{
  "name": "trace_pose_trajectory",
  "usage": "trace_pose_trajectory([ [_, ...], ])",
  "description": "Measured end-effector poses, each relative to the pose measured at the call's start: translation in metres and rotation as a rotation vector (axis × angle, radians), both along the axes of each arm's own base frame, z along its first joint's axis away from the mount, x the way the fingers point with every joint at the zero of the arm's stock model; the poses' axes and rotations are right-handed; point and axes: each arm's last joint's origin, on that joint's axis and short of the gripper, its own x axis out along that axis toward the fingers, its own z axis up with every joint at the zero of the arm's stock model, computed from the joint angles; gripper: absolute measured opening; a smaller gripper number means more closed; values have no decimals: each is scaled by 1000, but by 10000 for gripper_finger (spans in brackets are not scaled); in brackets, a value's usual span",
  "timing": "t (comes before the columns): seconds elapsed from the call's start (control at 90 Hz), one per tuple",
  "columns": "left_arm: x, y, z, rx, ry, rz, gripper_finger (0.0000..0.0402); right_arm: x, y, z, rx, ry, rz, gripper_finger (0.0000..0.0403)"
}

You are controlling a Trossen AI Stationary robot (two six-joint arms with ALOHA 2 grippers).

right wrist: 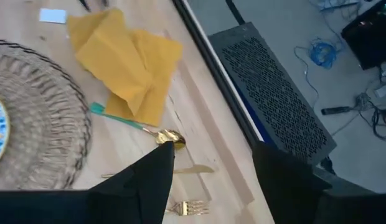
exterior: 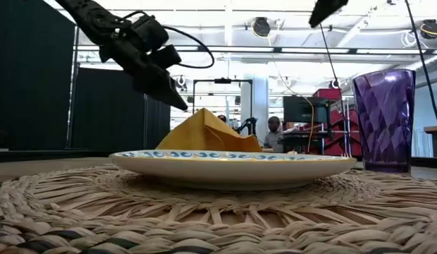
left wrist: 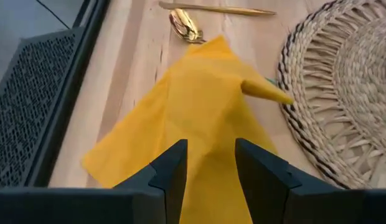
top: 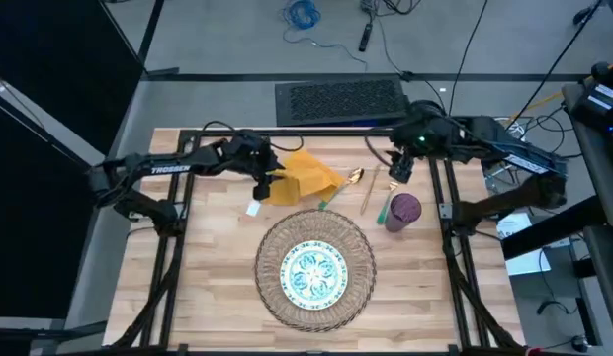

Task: Set table place
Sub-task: Fold the yellow table napkin

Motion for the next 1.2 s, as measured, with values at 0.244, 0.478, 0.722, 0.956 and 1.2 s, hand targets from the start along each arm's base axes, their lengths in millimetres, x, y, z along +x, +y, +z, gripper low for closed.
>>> trace_pose_trajectory([
  [0.244, -1, 0, -1, -2, 10, 6, 121, -27, 3, 7, -25, -146, -27, 203],
  [0.478, 6, 4, -16, -25, 60, 12, 121, -34, 7, 17, -19, -253, 18, 203],
  [0.722, 23, 12, -21, -24, 81, 18, 121, -33, 6, 16, -16, -246, 17, 203],
  [0.956, 34, 9, -30, -45, 131, -8, 116, -33, 6, 16, -13, -244, 15, 203],
  [1.2, 38, -7, -24, 22, 146, -34, 9, -33, 6, 16, -6, -250, 7, 203],
])
